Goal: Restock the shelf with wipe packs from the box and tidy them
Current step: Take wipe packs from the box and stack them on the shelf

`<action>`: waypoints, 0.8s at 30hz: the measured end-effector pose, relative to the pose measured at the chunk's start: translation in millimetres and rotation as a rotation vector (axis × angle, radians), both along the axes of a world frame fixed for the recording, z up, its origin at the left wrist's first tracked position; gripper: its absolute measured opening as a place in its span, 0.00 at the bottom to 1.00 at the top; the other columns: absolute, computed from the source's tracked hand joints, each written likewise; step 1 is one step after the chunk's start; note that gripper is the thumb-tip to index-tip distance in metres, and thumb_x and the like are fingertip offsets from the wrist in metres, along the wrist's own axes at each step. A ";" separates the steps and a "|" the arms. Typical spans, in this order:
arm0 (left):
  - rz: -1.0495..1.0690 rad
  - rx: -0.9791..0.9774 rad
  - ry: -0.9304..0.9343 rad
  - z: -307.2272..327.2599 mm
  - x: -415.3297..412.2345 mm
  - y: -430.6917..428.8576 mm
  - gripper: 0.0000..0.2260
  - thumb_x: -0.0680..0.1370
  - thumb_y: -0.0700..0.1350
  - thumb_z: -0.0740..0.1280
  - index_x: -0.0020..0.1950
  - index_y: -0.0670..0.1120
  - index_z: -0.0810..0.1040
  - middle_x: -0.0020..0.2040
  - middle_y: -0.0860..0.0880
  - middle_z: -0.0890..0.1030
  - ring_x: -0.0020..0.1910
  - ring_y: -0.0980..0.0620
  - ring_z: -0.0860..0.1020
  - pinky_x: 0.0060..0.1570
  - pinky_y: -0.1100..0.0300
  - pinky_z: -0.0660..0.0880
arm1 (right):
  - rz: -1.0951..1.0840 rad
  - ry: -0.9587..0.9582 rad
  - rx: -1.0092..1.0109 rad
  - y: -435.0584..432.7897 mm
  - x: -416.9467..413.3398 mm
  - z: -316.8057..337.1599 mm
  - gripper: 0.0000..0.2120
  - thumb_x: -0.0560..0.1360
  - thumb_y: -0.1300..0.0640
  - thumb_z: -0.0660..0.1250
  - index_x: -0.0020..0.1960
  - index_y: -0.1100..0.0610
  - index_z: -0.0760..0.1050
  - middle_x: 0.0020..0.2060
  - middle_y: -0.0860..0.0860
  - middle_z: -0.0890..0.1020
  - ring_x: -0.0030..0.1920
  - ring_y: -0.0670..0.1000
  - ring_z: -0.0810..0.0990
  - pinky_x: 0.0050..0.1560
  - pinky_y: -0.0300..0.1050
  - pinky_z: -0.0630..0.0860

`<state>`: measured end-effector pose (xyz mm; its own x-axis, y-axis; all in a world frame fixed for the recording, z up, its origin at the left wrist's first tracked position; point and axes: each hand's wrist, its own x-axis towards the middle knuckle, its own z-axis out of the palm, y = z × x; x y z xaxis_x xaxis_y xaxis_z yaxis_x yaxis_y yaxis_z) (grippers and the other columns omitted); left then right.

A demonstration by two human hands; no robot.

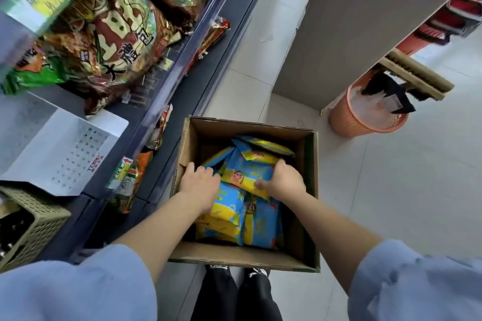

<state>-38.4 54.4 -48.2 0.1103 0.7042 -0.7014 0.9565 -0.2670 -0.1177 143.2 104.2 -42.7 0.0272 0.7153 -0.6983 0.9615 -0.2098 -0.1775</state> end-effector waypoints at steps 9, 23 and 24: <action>0.176 -0.070 -0.176 22.5 -9.4 -1.2 0.24 0.71 0.55 0.73 0.62 0.48 0.70 0.60 0.47 0.73 0.60 0.45 0.74 0.54 0.51 0.71 | -0.399 0.121 0.002 4.8 -7.1 9.5 0.45 0.68 0.52 0.77 0.75 0.61 0.54 0.65 0.56 0.74 0.65 0.58 0.74 0.60 0.51 0.73; 0.534 -0.053 -0.370 117.5 -12.6 -29.3 0.23 0.77 0.44 0.68 0.72 0.50 0.70 0.69 0.50 0.72 0.67 0.49 0.71 0.61 0.55 0.70 | -0.076 0.206 0.239 3.7 1.0 99.7 0.17 0.76 0.54 0.66 0.64 0.52 0.73 0.58 0.51 0.80 0.57 0.54 0.79 0.48 0.42 0.72; 0.575 -0.045 -0.388 126.6 -15.9 -33.8 0.22 0.78 0.43 0.67 0.72 0.51 0.70 0.69 0.49 0.72 0.67 0.49 0.71 0.62 0.55 0.70 | -0.034 0.214 0.261 3.0 0.3 109.5 0.17 0.76 0.55 0.67 0.64 0.51 0.74 0.58 0.51 0.80 0.56 0.54 0.79 0.47 0.42 0.71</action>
